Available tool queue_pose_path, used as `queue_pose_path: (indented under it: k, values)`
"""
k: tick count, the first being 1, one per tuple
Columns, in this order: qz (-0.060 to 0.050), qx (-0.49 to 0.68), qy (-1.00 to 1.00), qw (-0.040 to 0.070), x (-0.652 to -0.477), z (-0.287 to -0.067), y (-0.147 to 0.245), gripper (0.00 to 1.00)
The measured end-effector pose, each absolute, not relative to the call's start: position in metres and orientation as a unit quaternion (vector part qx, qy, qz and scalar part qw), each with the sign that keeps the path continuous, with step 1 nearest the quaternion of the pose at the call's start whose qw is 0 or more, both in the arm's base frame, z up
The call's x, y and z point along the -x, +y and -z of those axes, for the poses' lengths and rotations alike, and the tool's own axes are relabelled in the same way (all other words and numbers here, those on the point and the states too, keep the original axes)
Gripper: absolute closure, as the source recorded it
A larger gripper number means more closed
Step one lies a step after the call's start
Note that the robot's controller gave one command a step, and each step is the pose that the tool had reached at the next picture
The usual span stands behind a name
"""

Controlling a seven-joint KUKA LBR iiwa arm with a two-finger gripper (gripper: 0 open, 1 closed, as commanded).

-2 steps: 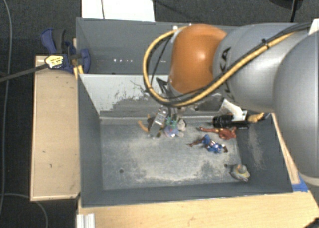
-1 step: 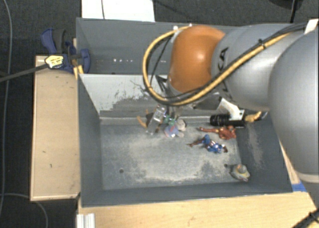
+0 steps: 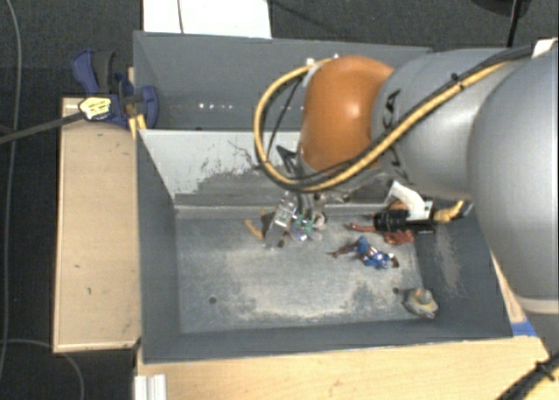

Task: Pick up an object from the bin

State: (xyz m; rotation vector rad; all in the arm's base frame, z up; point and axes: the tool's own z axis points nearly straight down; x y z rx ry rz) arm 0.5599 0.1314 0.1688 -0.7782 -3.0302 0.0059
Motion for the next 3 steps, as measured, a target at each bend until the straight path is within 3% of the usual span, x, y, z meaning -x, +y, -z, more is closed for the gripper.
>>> queue_pose_path:
  k: [1, 2, 3]
  values:
    - [0.002, 0.243, -0.97, -0.001, -0.559, -0.189, 0.128, 1.0]
    - [0.003, 0.182, -0.983, -0.002, -0.549, -0.137, 0.11, 1.0]
    - [0.002, 0.248, -0.969, 0.0, -0.546, -0.309, 0.119, 1.0]
